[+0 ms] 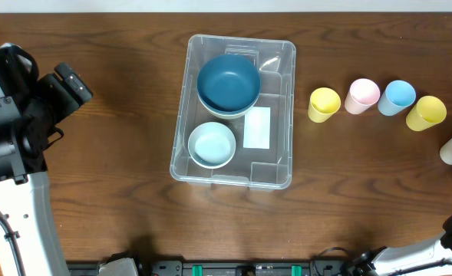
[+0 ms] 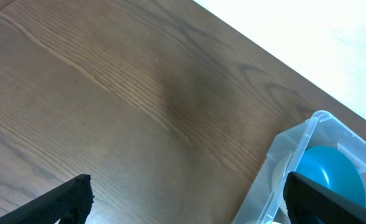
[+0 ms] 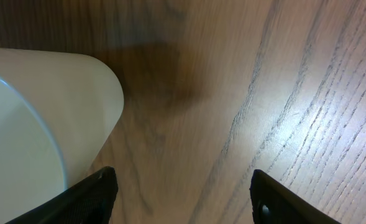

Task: Pack container
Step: 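Reach the right gripper to the white cup at far right, grip rim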

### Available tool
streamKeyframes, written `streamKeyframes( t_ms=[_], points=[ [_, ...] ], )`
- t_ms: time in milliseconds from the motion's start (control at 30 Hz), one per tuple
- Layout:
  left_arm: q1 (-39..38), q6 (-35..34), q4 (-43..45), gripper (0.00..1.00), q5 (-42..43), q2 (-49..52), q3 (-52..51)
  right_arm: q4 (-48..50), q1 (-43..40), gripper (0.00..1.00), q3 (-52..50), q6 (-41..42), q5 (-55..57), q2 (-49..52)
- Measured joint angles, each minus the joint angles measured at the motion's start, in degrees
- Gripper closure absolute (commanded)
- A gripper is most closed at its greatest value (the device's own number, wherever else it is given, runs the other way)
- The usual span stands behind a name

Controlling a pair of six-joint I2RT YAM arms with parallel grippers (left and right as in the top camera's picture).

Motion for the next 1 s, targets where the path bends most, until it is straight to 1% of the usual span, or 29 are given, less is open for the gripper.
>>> streamKeyframes(
  t_ms=[267, 600, 833, 1000],
  points=[
    [0.00, 0.00, 0.00, 0.02, 0.00, 0.00, -0.02, -0.04, 3.08, 0.28, 0.00, -0.52, -0.76, 0.00],
    [0.00, 0.00, 0.00, 0.02, 0.00, 0.00, -0.02, 1.03, 13.84, 0.21, 1.55, -3.56, -1.46, 0.00],
    [0.00, 0.00, 0.00, 0.02, 0.00, 0.00, -0.02, -0.98, 12.92, 0.20, 8.63, -4.02, -1.64, 0.00],
    [0.00, 0.00, 0.00, 0.02, 0.00, 0.00, -0.02, -2.12, 9.92, 0.20, 9.62, -4.20, -1.14, 0.00]
  ],
)
